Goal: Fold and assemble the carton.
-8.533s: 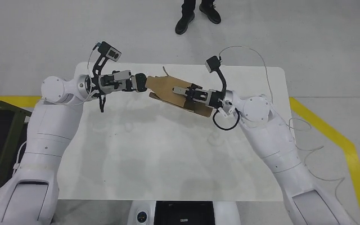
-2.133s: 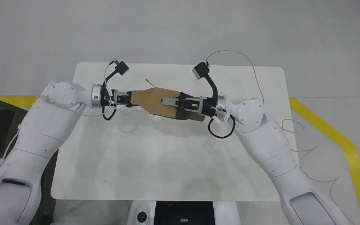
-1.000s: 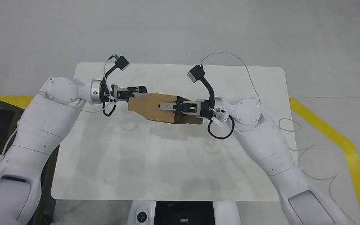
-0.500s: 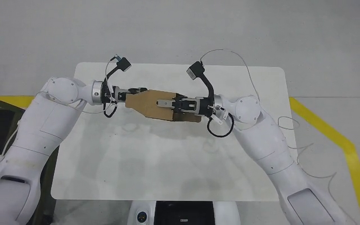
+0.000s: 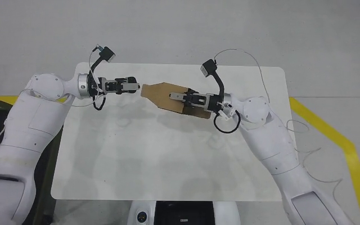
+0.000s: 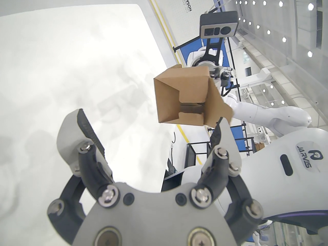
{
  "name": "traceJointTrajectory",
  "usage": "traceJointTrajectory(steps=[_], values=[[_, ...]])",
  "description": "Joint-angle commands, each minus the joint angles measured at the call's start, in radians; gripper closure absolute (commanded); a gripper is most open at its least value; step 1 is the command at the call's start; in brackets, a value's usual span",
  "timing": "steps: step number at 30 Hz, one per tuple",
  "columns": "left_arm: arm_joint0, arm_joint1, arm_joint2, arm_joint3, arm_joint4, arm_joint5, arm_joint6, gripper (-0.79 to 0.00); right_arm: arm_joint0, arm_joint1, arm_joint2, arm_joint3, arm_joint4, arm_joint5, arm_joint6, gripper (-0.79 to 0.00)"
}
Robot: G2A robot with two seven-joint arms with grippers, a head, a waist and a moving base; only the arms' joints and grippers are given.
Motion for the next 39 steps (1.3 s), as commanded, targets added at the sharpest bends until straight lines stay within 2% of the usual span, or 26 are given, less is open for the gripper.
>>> traceJointTrajectory(steps=[1, 9, 24, 39], values=[[0.000, 0.004, -0.010, -0.020, 0.008, -0.004, 0.004, -0.785, -0.005, 0.002, 0.001, -0.005, -0.018, 0.008, -0.007, 0.000], [0.003, 0.009, 0.001, -0.104, 0.093, -0.020, 0.020, -0.785, -0.005, -0.002, -0.020, -0.019, -0.040, 0.018, -0.027, 0.000], [-0.019, -0.012, 0.034, 0.003, 0.104, 0.009, -0.009, -0.785, 0.014, -0.013, -0.048, -0.052, 0.002, 0.003, -0.026, 0.000], [-0.014, -0.023, 0.065, -0.046, 0.077, 0.019, -0.019, -0.785, 0.060, -0.035, -0.096, -0.028, 0.046, -0.021, -0.033, 0.000]])
